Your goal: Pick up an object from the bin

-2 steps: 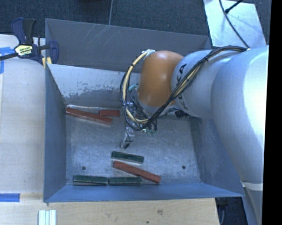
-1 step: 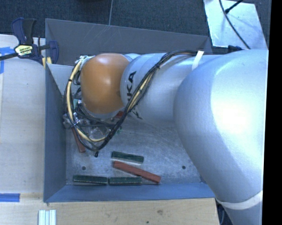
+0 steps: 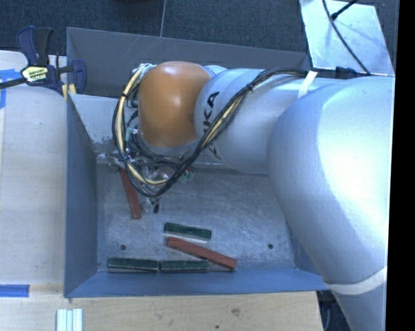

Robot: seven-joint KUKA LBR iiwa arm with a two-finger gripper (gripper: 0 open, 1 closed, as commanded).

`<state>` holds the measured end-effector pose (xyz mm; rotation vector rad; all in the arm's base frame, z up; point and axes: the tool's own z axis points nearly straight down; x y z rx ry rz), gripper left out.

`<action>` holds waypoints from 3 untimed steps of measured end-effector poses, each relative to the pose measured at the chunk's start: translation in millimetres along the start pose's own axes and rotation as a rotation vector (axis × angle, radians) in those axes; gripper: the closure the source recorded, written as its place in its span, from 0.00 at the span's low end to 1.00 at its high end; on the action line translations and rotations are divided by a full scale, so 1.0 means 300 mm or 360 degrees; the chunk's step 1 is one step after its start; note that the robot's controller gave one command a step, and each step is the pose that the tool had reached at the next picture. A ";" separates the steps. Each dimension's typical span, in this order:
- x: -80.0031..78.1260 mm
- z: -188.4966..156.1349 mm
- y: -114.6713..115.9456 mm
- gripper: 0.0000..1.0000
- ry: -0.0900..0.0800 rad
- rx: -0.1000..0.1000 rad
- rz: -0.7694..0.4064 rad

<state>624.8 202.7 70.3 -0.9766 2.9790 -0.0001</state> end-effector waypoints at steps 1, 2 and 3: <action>0.000 -0.003 0.009 1.00 0.0002 -0.0001 -0.0004; 0.126 -0.431 -0.096 1.00 -0.0007 0.0005 0.0001; -0.008 -0.632 0.137 1.00 -0.0008 -0.0003 -0.0240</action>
Offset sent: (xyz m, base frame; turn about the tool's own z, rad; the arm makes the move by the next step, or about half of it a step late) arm 0.0000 0.0000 0.0000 0.0000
